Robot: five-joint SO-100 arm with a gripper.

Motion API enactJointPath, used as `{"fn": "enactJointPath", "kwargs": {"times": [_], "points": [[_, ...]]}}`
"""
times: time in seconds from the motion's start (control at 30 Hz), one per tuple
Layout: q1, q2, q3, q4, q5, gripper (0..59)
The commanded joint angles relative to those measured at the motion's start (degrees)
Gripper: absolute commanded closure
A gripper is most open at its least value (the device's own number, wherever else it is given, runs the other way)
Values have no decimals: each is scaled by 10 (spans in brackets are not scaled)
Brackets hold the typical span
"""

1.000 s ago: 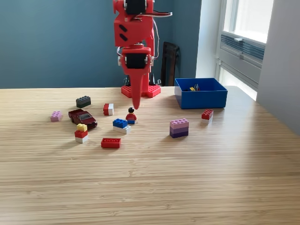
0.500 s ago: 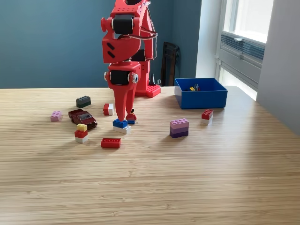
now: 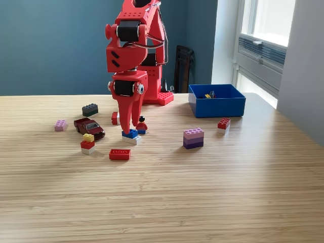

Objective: Grasp a lego block and put it in the bin.

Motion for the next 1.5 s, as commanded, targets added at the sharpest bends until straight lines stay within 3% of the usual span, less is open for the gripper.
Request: {"fn": "enactJointPath", "kwargs": {"times": [0.03, 0.93, 1.4, 1.5], "points": [[8, 43, 4, -9, -7, 400], [7, 38, 20, -43, 15, 396], [17, -67, -34, -38, 20, 401], [18, -75, -37, -38, 25, 430]]}}
